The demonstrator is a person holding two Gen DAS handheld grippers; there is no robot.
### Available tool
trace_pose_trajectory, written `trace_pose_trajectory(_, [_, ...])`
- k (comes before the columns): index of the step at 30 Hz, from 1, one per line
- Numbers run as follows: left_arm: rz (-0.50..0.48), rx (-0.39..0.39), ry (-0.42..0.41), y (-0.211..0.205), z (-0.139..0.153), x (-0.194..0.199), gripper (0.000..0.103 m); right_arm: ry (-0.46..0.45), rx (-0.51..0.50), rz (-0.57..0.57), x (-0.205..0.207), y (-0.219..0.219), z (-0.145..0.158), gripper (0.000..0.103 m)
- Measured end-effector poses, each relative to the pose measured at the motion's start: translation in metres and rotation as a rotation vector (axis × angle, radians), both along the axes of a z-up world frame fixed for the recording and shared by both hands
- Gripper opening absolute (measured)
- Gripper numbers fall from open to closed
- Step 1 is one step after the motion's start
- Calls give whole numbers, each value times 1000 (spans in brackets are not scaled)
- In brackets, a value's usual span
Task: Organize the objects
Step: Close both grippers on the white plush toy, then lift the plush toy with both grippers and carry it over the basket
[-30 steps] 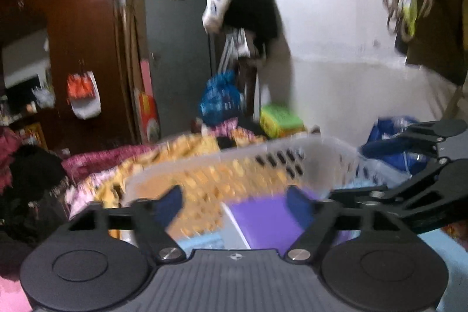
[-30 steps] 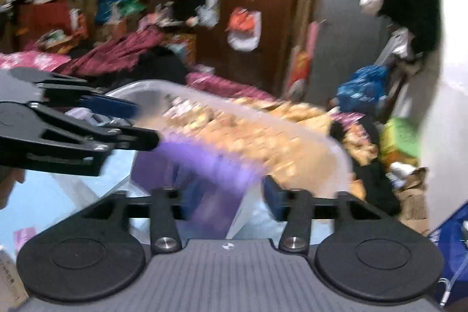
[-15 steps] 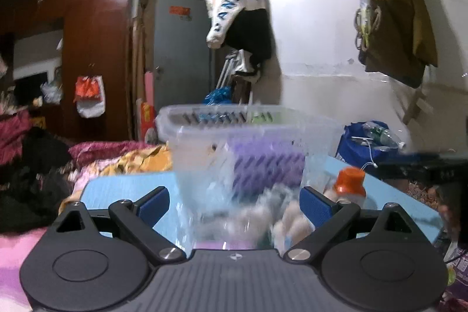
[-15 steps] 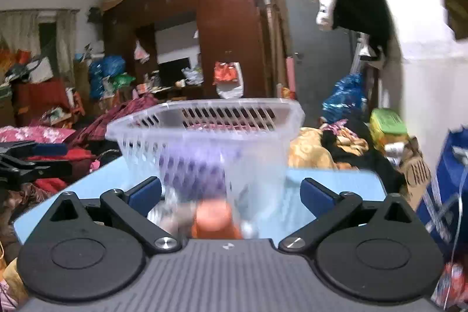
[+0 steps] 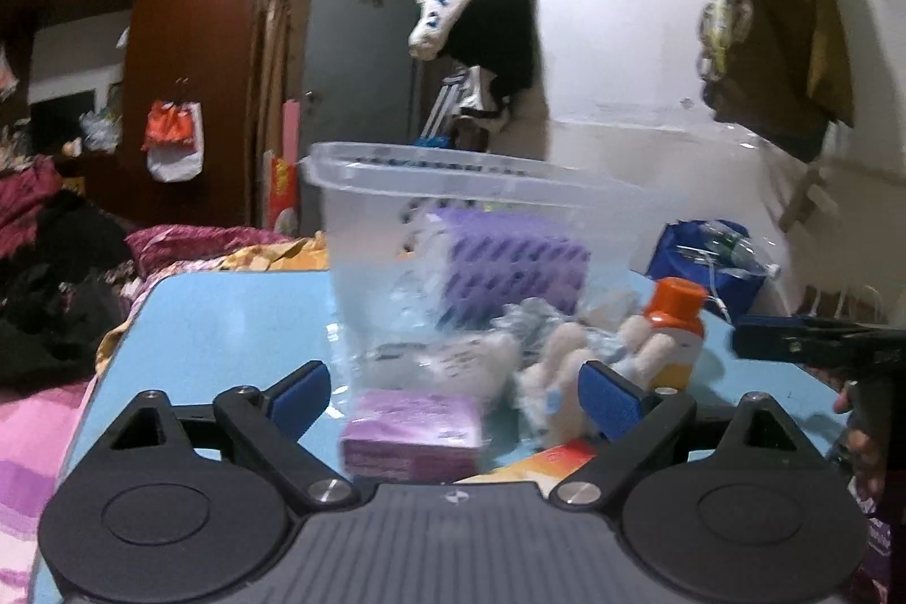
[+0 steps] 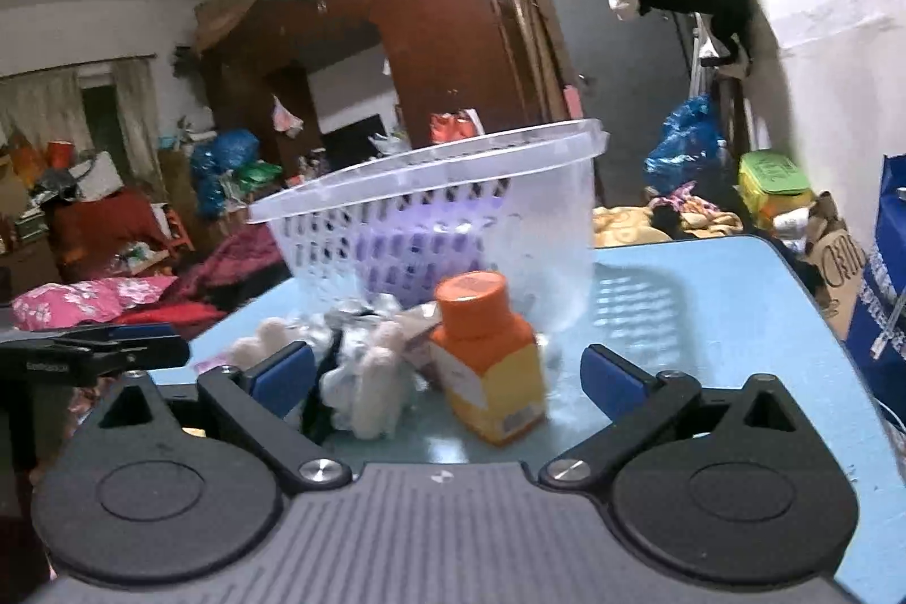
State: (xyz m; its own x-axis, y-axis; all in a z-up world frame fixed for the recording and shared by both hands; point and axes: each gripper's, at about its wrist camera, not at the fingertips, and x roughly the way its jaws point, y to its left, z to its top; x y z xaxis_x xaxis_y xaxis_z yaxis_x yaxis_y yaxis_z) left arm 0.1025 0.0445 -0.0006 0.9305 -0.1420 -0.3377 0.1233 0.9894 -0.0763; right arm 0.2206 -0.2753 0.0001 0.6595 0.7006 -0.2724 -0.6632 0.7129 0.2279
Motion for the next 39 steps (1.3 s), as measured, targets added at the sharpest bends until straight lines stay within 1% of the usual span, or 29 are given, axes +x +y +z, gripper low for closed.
trace_pose_trajectory(2, [-13,9,-3,-11,1,2,94,-7,-3,24,-4,8,-1,89])
trace_pose_trajectory(3, [-23,9,-2,-15,1,4,92,-10,-2,31,-6,12,0,87])
trace_pose_trajectory(5, [-41,10,3,-24,0,9,88,-19,-25,40,-8,24,-2,73])
trace_pose_trajectory(6, [-49,10,9,-28,-1,11,83,-15,-36,45,-7,29,-3,70])
trace_pose_trajectory(7, [-52,11,16,-31,-1,14,80,-8,-39,49,-6,33,-4,63])
trace_pose_trajectory(8, [-56,15,22,-34,-2,16,75,1,-42,54,-3,37,-6,56])
trace_pose_trajectory(9, [-58,17,27,-37,-3,18,70,8,-47,59,-1,41,-7,53])
trace_pose_trajectory(11, [-60,21,37,-41,-5,22,64,15,-54,55,2,46,-8,51])
trace_pose_trajectory(12, [-58,20,40,-43,-6,25,58,16,-57,51,3,47,-9,50])
trace_pose_trajectory(13, [-55,17,43,-44,-6,27,54,22,-58,49,5,48,-10,45])
trace_pose_trajectory(14, [-55,17,49,-45,-7,29,48,27,-56,48,6,48,-10,39])
trace_pose_trajectory(15, [-57,17,54,-46,-7,30,41,32,-56,49,7,48,-11,37])
trace_pose_trajectory(16, [-61,20,60,-47,-9,32,38,36,-58,51,7,48,-11,32])
trace_pose_trajectory(17, [-62,22,64,-48,-10,32,30,39,-60,51,7,49,-12,28])
trace_pose_trajectory(20, [-59,16,65,-49,-12,33,24,41,-63,53,6,48,-12,24])
trace_pose_trajectory(23, [-54,21,58,-50,-12,33,22,33,-73,49,5,49,-12,18])
trace_pose_trajectory(27, [-62,23,43,-50,-12,29,20,8,-92,37,0,51,-11,16])
trace_pose_trajectory(31, [-74,8,1,-49,-10,21,19,-32,-101,32,-8,49,-6,15])
trace_pose_trajectory(35, [-98,10,-49,-51,-4,11,18,-76,-101,29,-16,45,1,14])
trace_pose_trajectory(39, [-113,3,-97,-51,3,2,18,-100,-89,31,-18,41,8,14])
